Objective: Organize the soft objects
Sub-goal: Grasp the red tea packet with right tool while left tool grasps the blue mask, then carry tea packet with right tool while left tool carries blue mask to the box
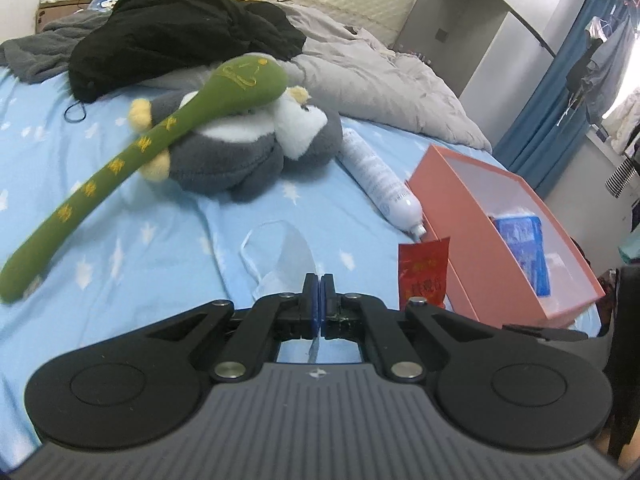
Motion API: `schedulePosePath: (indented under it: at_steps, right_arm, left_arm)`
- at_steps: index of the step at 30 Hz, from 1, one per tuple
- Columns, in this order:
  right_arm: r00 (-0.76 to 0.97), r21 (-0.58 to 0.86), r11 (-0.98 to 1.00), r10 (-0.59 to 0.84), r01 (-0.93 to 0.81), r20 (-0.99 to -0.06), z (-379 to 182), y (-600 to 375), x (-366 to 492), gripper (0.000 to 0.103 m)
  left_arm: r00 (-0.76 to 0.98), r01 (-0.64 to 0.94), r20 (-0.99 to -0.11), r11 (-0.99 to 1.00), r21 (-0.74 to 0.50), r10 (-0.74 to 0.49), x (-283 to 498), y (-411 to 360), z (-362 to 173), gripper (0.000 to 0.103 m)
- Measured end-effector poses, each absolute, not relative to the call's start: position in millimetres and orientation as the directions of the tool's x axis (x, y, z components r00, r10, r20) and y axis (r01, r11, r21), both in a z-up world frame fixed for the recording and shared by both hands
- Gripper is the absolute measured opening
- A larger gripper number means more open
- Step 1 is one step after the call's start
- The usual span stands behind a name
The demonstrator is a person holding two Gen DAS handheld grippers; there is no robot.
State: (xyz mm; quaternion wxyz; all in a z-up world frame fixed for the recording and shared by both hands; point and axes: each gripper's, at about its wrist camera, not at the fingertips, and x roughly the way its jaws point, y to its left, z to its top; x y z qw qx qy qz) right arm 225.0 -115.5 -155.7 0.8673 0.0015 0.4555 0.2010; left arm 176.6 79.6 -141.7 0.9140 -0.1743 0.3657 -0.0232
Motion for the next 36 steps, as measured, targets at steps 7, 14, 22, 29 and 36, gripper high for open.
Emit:
schedulePosePath:
  at_steps: [7, 14, 22, 29, 36]
  right_arm:
    - [0.477, 0.191, 0.918, 0.348, -0.347, -0.807, -159.2, -124.2, 193.5, 0.054]
    - [0.448, 0.196, 0.922, 0.337, -0.333, -0.828, -170.5, -132.9, 178.8, 0.054]
    - [0.440, 0.202, 0.931, 0.326, -0.305, -0.837, -178.8, -141.5, 177.0, 0.054]
    - [0.427, 0.204, 0.933, 0.320, -0.296, -0.846, -186.3, -146.0, 180.6, 0.054]
    - [0.406, 0.210, 0.934, 0.318, -0.288, -0.857, -196.2, -149.2, 186.9, 0.054]
  left_arm:
    - [0.680, -0.128, -0.708, 0.920, -0.370, -0.190, 131.0, 77.8, -173.0, 0.001]
    - [0.636, -0.196, -0.739, 0.881, -0.431, -0.220, 123.8, 93.2, -203.8, 0.002]
    - [0.580, -0.176, -0.776, 0.892, -0.417, -0.248, 149.4, 84.7, -224.5, 0.040]
    - [0.549, -0.150, -0.791, 0.900, -0.409, -0.268, 164.0, 69.2, -244.0, 0.050]
    - [0.549, -0.148, -0.800, 0.914, -0.378, -0.242, 172.3, 62.0, -250.7, 0.050]
